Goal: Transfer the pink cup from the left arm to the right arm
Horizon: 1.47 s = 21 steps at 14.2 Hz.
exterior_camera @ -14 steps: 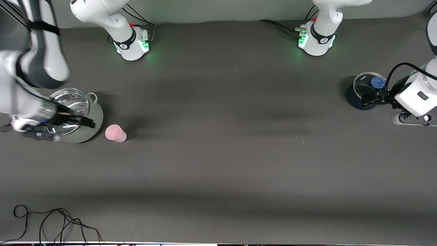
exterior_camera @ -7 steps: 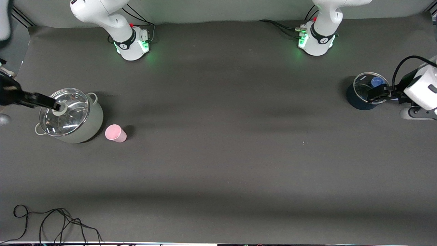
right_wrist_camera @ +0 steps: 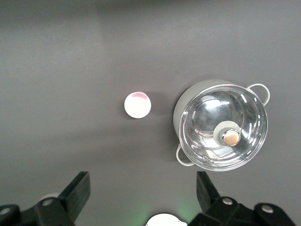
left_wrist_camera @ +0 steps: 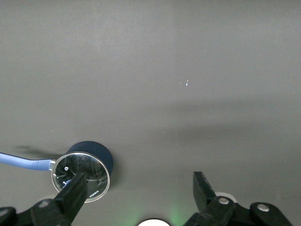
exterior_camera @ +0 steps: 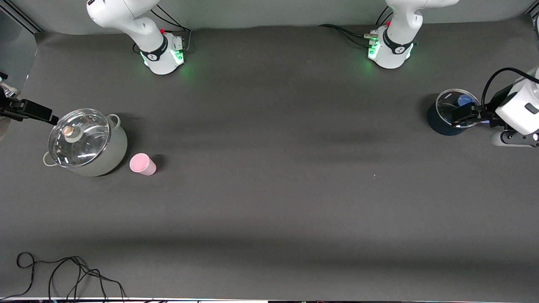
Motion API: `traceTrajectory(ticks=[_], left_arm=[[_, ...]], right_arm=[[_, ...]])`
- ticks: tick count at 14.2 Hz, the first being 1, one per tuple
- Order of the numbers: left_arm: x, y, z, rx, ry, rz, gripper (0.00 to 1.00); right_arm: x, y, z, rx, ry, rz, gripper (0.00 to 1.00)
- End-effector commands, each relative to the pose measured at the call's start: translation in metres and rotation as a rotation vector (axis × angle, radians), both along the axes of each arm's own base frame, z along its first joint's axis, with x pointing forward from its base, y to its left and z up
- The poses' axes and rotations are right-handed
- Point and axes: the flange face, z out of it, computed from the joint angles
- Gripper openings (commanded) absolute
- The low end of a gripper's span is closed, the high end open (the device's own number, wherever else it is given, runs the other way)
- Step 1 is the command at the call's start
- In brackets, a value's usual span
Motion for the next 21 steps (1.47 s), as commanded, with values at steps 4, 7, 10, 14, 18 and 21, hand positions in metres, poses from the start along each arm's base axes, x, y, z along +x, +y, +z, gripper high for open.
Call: traceTrajectory(ticks=[4,7,10,14,18,21], left_arm=[[-0.002,-0.003,0.000,0.000,0.002,-0.011,1.00],[-0.002,-0.003,-0.001,0.000,0.003,-0.009,1.00],[-0.002,-0.003,0.000,0.000,0.002,-0.009,1.00],[-0.002,-0.003,0.000,0.000,0.003,-0.009,1.00],[-0.002,-0.005,-0.001,0.001,0.005,0.000,1.00],[-0.001,-0.005,-0.002,0.001,0.006,0.000,1.00]], right_arm=[[0.001,0.000,0.000,-0.021,0.015,0.025,1.00],[-0.002,-0.009,0.000,-0.014,0.027,0.049,1.00],[-0.003,-0.028,-0.001,-0.001,0.029,0.045,1.00],[-0.007,-0.030,0.003,0.024,0.024,0.055,1.00],[-0.011,-0.023,0.009,0.032,0.005,0.072,1.00],[-0.032,-0.022,-0.002,0.034,-0.058,0.072,1.00]])
